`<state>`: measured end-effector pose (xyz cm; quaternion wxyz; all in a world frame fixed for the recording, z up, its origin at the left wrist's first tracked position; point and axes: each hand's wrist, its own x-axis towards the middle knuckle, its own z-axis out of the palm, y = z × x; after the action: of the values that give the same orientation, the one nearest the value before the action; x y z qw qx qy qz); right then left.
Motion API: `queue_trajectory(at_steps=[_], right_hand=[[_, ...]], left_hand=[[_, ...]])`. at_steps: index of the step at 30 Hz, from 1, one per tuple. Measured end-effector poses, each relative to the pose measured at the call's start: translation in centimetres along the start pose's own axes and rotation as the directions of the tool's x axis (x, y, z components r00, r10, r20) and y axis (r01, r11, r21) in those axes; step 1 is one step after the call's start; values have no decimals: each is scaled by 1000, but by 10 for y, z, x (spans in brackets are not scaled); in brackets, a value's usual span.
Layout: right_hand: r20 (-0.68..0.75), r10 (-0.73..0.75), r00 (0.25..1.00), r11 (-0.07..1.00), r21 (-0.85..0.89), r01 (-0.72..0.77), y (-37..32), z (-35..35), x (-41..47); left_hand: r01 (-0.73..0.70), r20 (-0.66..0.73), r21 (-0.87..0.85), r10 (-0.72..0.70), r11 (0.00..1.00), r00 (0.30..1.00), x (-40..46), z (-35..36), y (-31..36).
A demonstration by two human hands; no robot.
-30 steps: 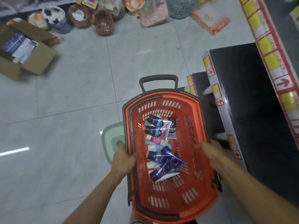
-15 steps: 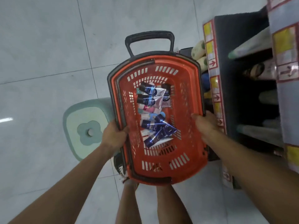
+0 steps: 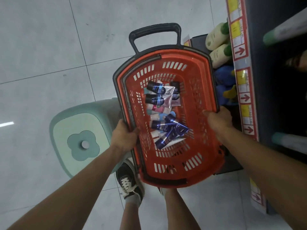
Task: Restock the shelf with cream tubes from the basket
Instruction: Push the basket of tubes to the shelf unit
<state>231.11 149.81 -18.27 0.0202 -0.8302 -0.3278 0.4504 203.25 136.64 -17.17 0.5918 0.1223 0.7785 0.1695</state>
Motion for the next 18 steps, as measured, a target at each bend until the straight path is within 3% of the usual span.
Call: queue_trajectory(at_steps=[5, 10, 18], right_hand=[[0, -6, 1000, 998, -69, 6, -4, 3, 0], [55, -3, 999, 996, -94, 8, -6, -5, -8], [23, -156, 987, 925, -348, 154, 11, -19, -34]], left_hand=[[5, 14, -7, -5, 1000, 1000, 0, -1, -3], [-22, 121, 5, 22, 1000, 992, -5, -10, 2], [-149, 45, 182, 143, 972, 989, -52, -26, 42]])
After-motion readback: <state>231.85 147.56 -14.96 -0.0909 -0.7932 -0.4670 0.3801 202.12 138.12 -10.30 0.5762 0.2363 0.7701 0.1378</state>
